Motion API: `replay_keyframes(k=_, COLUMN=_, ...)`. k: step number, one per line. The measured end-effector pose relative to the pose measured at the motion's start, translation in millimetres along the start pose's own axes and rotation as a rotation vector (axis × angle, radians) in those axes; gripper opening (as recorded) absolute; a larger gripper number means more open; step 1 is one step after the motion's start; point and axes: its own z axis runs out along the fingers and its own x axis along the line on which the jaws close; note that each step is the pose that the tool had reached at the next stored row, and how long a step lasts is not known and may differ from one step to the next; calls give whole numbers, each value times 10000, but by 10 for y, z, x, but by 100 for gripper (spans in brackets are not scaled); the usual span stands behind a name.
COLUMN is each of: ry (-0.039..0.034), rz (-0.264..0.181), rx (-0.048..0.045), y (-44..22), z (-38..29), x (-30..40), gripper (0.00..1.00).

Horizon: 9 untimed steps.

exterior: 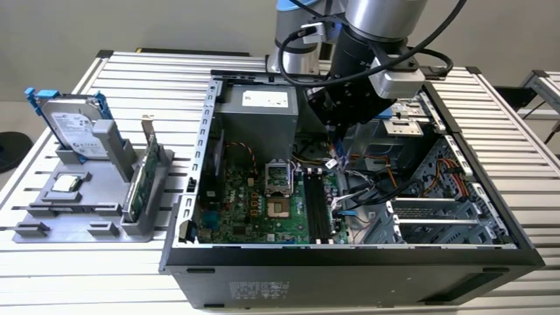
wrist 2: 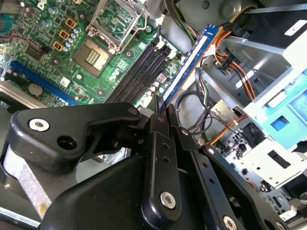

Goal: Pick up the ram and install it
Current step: 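Insert the ram into the slot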

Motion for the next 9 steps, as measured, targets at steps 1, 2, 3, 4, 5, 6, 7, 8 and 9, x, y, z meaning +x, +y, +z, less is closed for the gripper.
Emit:
replay_keyframes(k=1, ry=2, rz=175, rx=7, y=1, z=7, x=0, gripper=0)
replay_keyframes(k=2, ry=3, rz=332, rx=10, y=1, z=12, x=1, gripper=0)
replay_keyframes(k=3, ry=6, rz=488, rx=18, y=1, z=20, x=1, gripper=0)
replay_keyframes(k=4, ry=8, rz=627, rx=22, y=2, z=27, x=1, gripper=0)
replay_keyframes(k=5, ry=8, rz=723, rx=26, y=3, z=31, x=1, gripper=0)
replay_keyframes(k=6, ry=9, rz=787, rx=27, y=3, z=34, x=1, gripper=0)
replay_keyframes(k=7, ry=10, rz=839, rx=30, y=4, z=40, x=1, gripper=0)
replay_keyframes(k=8, ry=10, rz=857, rx=32, y=4, z=46, x=2, gripper=0)
replay_keyframes(k=9, ry=10, rz=857, rx=31, y=4, z=52, x=2, gripper=0)
